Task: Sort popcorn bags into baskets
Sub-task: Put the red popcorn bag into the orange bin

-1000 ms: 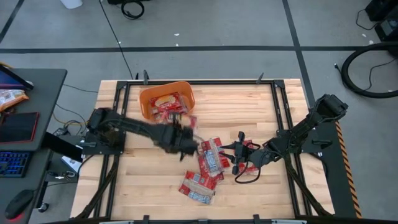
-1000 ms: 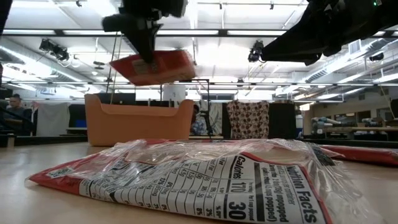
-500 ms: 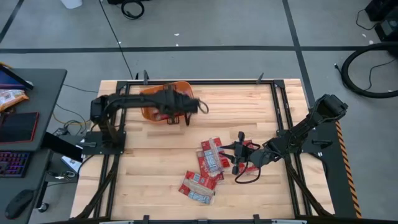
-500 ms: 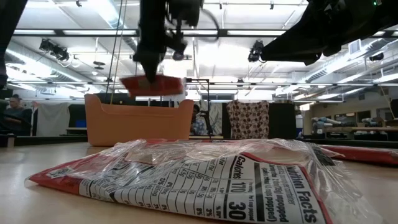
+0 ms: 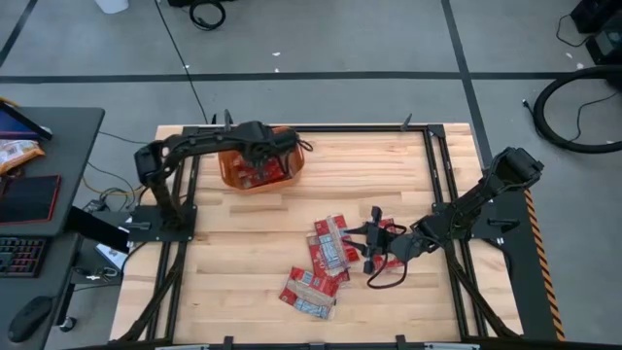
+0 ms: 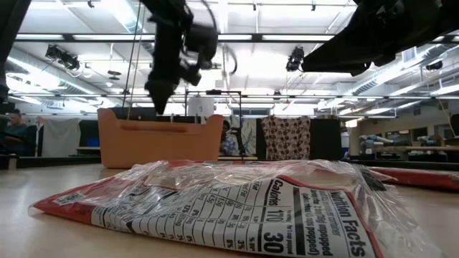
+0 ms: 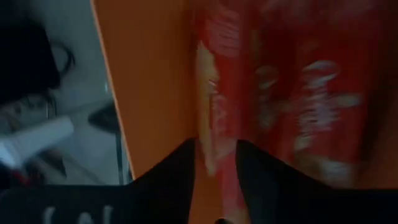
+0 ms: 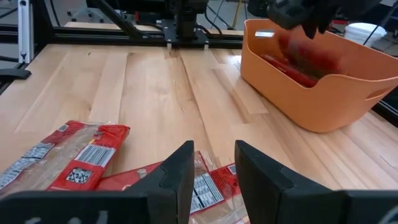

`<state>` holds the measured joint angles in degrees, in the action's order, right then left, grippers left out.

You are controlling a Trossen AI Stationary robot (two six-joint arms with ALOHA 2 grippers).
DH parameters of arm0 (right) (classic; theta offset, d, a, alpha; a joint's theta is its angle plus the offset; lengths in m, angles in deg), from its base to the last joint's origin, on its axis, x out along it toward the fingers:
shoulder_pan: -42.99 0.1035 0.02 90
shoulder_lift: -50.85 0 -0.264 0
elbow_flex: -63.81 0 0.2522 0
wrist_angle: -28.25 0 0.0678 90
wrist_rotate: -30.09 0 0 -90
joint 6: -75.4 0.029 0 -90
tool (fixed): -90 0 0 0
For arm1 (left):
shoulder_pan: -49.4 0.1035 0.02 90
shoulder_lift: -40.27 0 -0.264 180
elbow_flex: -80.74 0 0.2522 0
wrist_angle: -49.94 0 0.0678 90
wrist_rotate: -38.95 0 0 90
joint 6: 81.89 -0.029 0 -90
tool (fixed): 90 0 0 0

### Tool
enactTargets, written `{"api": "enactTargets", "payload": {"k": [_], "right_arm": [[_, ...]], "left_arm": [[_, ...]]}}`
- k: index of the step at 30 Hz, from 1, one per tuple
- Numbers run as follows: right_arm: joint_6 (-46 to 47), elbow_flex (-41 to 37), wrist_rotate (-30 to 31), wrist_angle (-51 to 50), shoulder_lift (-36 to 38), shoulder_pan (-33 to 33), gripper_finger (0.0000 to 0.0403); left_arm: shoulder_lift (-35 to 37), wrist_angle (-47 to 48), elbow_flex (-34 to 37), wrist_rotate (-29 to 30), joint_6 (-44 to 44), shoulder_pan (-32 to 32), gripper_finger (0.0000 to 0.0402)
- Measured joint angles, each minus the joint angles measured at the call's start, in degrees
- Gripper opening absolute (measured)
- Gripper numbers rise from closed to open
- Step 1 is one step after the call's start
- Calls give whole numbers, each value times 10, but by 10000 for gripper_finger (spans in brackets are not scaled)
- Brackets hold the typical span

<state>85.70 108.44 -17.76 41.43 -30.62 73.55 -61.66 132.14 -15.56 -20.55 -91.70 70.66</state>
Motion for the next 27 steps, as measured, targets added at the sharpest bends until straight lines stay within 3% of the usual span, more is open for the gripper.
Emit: {"api": "enactTargets", "payload": {"k": [7, 12, 15, 27], "right_arm": [[2, 0, 0, 3, 0, -2, 120], [2, 0, 1, 5, 0, -2, 120], [2, 0, 1, 4, 0, -2, 120], [1, 0, 3, 9, 0, -2, 120]], "left_arm": [[27, -18, -36, -42, 6, -109, 148], [30, -68, -36, -207, 67, -194, 148], [30, -140, -28, -274, 116, -250, 148], [29, -400, 77, -292, 166, -432, 149]]}}
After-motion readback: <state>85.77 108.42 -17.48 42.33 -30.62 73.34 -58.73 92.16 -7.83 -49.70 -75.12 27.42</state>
